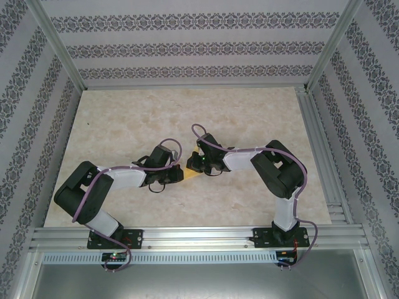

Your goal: Fold a paper plane with a square sheet of paper (pick it up from the middle)

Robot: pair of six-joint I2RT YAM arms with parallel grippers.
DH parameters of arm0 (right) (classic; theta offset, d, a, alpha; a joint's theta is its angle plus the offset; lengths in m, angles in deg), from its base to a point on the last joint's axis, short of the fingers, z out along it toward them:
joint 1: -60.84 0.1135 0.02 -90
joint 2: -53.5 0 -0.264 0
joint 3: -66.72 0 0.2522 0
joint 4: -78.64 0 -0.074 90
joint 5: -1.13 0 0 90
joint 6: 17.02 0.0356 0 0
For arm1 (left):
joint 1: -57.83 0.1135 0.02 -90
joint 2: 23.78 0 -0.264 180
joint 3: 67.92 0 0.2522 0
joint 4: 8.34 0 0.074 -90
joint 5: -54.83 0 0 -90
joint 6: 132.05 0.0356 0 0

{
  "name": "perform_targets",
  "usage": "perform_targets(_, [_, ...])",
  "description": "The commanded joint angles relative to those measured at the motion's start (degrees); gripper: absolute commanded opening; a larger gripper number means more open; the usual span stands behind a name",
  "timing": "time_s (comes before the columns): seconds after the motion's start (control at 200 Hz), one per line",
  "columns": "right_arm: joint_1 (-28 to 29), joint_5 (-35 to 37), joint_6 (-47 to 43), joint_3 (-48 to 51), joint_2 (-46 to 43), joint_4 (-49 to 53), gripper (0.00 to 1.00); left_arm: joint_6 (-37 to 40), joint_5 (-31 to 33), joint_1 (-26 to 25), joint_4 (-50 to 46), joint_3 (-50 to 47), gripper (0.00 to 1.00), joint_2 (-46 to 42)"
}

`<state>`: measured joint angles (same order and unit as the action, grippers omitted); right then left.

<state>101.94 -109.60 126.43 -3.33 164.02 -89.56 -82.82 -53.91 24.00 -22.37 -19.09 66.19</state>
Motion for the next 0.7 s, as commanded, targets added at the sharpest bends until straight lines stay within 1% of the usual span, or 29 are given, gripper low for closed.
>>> perform_targets(0.0, [-0.52, 4.98, -0.89, 1.49, 4.53, 7.58, 0.07, 1.30, 2.49, -0.31, -5.41, -1.56, 0.08, 0.91])
perform_targets(0.105, [-0.55, 4.91, -0.89, 1.44, 4.62, 7.79, 0.07, 1.98, 3.01, -0.36, -7.57, -1.45, 0.08, -0.11])
perform_targets(0.24, [-0.56, 4.91, -0.90, 1.45, 4.62, 7.83, 0.07, 3.76, 1.60, -0.34, -11.26, 0.29, 0.08, -2.87])
perform_targets(0.39, [-0.50, 4.92, -0.82, 1.45, 4.62, 7.80, 0.07, 3.06, -2.15, -0.30, -8.64, 0.37, 0.09, -6.84])
perform_targets(0.485, [-0.51, 4.93, -0.84, 1.43, 4.70, 7.71, 0.07, 2.44, -3.14, -0.28, -6.52, 0.40, 0.10, -6.60])
perform_targets(0.609, [-0.45, 4.88, -0.73, 1.35, 4.90, 7.64, 0.07, 2.10, -3.85, -0.36, -4.89, 0.53, 0.10, -3.97])
perform_targets(0.694, [-0.50, 4.87, -0.76, 1.27, 4.99, 7.75, 0.07, 1.96, -3.22, -0.29, -4.90, 0.44, 0.10, -2.41])
